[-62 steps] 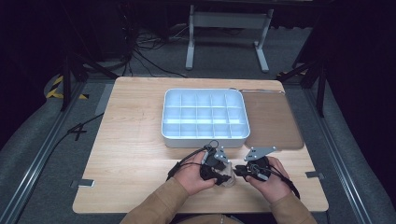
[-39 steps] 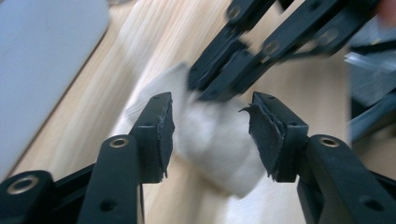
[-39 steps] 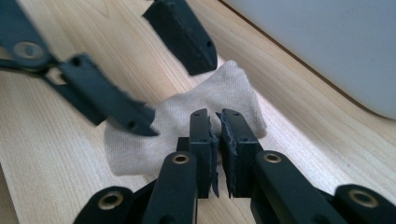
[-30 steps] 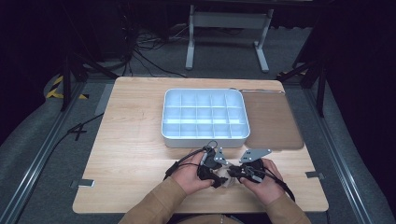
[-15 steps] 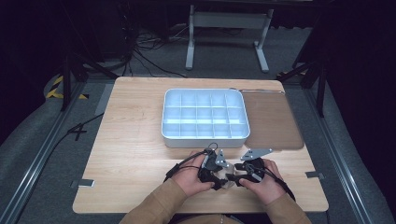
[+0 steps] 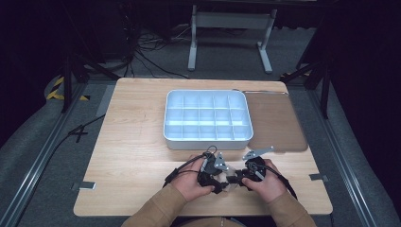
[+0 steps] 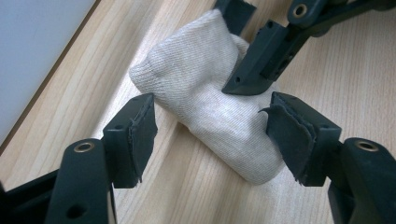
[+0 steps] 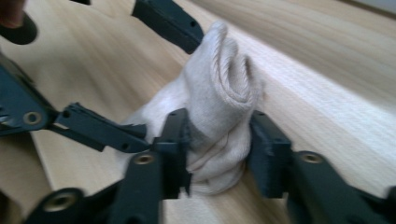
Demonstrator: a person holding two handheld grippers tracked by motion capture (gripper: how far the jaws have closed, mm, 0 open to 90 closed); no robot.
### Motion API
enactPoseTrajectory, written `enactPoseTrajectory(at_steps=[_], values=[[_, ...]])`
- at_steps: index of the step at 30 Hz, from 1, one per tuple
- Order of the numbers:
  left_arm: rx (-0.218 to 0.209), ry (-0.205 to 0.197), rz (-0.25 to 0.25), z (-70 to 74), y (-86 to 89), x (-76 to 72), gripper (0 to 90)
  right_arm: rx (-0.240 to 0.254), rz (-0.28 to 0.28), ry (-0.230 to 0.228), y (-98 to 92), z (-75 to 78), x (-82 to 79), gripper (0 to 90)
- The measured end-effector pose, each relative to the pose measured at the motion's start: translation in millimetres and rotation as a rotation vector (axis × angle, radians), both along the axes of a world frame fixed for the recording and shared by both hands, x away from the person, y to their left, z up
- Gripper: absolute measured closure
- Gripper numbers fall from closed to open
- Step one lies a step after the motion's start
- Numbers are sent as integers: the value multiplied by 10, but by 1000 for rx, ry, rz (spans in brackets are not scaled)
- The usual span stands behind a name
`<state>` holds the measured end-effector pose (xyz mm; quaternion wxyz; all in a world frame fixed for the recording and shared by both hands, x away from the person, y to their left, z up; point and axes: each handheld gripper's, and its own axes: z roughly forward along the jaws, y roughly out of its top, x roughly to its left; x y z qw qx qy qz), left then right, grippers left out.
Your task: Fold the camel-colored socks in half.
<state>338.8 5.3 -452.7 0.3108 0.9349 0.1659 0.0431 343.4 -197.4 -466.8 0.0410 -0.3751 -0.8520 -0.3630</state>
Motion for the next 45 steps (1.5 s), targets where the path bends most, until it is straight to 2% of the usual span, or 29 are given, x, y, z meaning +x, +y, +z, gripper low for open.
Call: enactPoseTrajectory(at_steps=[4,10,13,16,22,26,27,31,35,45], values=[[6,-4,4,21,23,-10,333,0,20,-1,21,23,-4,730],[26,2,12,87,141,-19,347,-23,33,-24,39,68,-18,758],[17,14,32,142,239,-2,349,-22,37,-32,43,99,-34,762],[-8,55,71,181,339,12,349,-30,43,-41,50,140,-53,763],[7,56,102,224,551,25,350,-28,50,-70,57,247,-82,763],[1,57,127,263,665,46,356,-23,51,-80,51,300,-80,763],[-7,61,138,278,710,47,363,-23,51,-83,51,321,-76,762],[21,75,192,318,852,30,360,-4,49,-92,35,427,-54,762],[14,82,248,299,982,30,357,-2,40,-127,35,559,-37,761],[-14,65,288,374,1121,45,342,-20,44,-171,12,809,91,758]])
